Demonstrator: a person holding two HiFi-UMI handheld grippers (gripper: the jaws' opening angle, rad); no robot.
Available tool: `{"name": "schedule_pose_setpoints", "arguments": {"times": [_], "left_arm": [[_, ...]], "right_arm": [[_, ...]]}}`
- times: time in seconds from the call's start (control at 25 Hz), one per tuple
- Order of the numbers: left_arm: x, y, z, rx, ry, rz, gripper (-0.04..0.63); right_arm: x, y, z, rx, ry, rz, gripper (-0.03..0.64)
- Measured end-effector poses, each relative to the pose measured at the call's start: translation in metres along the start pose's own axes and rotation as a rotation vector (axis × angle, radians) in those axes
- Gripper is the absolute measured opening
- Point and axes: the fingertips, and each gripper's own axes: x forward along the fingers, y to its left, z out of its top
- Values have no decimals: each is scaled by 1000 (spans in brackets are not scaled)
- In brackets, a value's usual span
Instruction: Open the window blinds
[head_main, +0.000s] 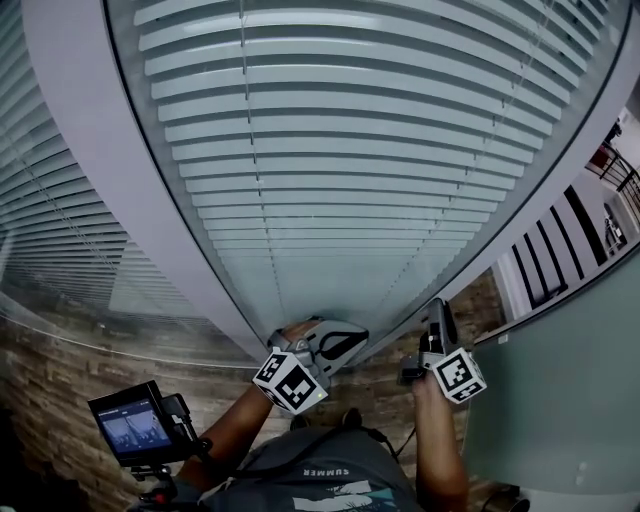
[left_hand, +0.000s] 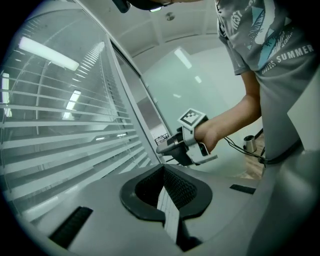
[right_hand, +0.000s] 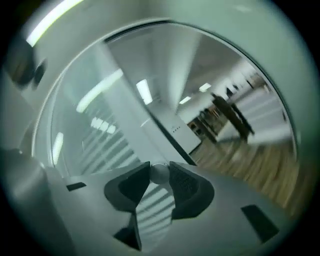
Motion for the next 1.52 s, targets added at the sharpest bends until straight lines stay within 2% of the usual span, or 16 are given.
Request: {"name": "schedule_pose_setpoints", "arguments": {"times": [0.08,0.16,0.24,0.4,0.52,0.64,0.72,0.76,0.92,1.0,1.04,1.12,1.2,1.24,1.4,1.52], "left_arm": [[1,2,3,-5,-5,2,5],[3,2,6,-4,-11,-2,5],[4,-2,7,-4,-13,-11,5],[2,-8,3,-9,-11,-21,5],[2,-7,0,-12,-6,-19,5],[2,-8,-2,-12,-4,-20,5],[1,-8,-3,-12,-3,-17,5],[1,-8,-4,-12,-4,-16,5],[1,-8,-4,-19,-6,-16,5],[2,-10,-2,-22,-10,-21,5],[2,-11,-1,-21,-12,-24,5],[3,-13,0,-21,-16,-29,5],[4,-14,1,-21,-19,-33,5],[4,-15,1,-21,-20,-35,5],[5,-14,2,-20,-17,-38,5],[3,-13,-1,-22,-9,-34,5]], "right_arm": [[2,-11,2,361,-34,34,118],[6,-5,6,292,-8,114,118],[4,5,1,-133,85,129,118],[-5,15,-20,-1367,266,-29,129],[0,20,-24,-1759,280,-60,127],[6,19,-25,-1871,279,-93,127],[6,21,-22,-1675,239,-77,121],[6,19,-19,-1459,209,-55,120],[3,0,-6,-116,48,46,117],[0,-12,-5,360,-17,85,118],[-1,-13,-4,449,-29,104,118],[-1,-10,-2,412,-19,144,118],[-1,-3,-2,175,34,175,118],[-2,0,-5,-45,81,161,118],[-8,0,-21,-1284,291,-34,143],[-8,2,-17,-1749,311,-117,142]]}}
